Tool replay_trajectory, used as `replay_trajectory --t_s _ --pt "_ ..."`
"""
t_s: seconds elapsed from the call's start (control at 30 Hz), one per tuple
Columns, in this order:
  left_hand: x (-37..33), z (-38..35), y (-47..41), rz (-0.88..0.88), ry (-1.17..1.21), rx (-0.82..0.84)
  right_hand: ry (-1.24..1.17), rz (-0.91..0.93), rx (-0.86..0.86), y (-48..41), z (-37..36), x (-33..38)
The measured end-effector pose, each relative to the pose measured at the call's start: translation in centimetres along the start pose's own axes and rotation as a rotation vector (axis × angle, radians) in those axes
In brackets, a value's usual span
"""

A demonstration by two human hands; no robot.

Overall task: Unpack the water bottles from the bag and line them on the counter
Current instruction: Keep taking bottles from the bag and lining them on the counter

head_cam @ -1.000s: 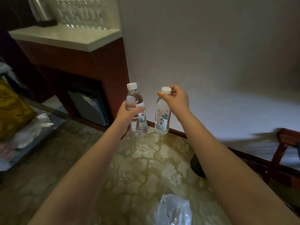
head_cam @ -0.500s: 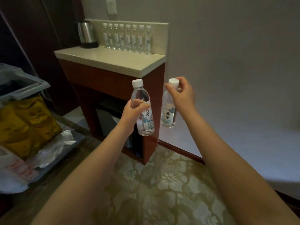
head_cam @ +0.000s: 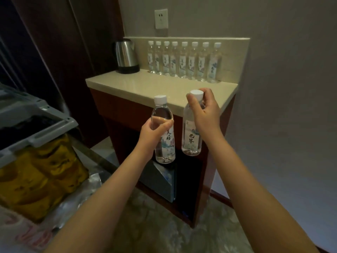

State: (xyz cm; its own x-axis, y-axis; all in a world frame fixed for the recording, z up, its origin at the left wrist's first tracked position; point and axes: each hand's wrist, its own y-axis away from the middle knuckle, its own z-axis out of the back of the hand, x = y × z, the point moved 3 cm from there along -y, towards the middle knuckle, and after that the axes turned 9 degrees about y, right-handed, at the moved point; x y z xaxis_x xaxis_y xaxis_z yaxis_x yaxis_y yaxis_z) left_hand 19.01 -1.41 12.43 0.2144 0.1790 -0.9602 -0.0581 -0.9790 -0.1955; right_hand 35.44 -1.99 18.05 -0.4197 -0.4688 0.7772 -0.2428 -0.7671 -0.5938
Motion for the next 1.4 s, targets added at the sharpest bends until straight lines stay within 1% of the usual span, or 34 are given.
replay_trajectory --t_s 0.13,0.27,0.4,0.6,0.83,0.97,1.07,1.23,1.4 --pt "-3.1 3.2 -8.4 -0.057 -0.048 0.015 -0.034 0.042 -0.026 -8.0 -5.4 1.5" --pt "-5.1 6.5 -16.8 -0.107 -0.009 0.047 -0.098 0.082 -0.056 -14.6 -10.9 1.9" --pt "-6.2 9.9 -25.4 -0.155 0.012 0.096 -0.109 0.119 -0.072 -20.1 -17.0 1.2" --pt "-7.2 15.1 -37.7 -0.15 0.021 0.122 -0.048 0.066 -0.163 -27.9 -24.5 -0.7" --pt "-4.8 17.5 -49.8 -0.098 0.036 0.18 0.099 0.03 -0.161 -35.9 -30.5 -5.9" --pt "-2.7 18.0 -55.4 -0.069 -0.024 0.189 0.169 0.004 -0.174 -39.9 -32.8 -9.4" --pt "-1.2 18.3 -59.1 -0.069 -0.067 0.225 0.249 -0.011 -0.193 -42.4 -34.3 -12.0" --pt "0.8 18.8 -63.4 -0.051 -0.132 0.316 0.285 -0.07 -0.192 -44.3 -36.6 -14.8" --pt "1.8 19.2 -66.1 -0.054 -0.136 0.468 0.347 -0.082 -0.243 -44.9 -38.5 -15.8"
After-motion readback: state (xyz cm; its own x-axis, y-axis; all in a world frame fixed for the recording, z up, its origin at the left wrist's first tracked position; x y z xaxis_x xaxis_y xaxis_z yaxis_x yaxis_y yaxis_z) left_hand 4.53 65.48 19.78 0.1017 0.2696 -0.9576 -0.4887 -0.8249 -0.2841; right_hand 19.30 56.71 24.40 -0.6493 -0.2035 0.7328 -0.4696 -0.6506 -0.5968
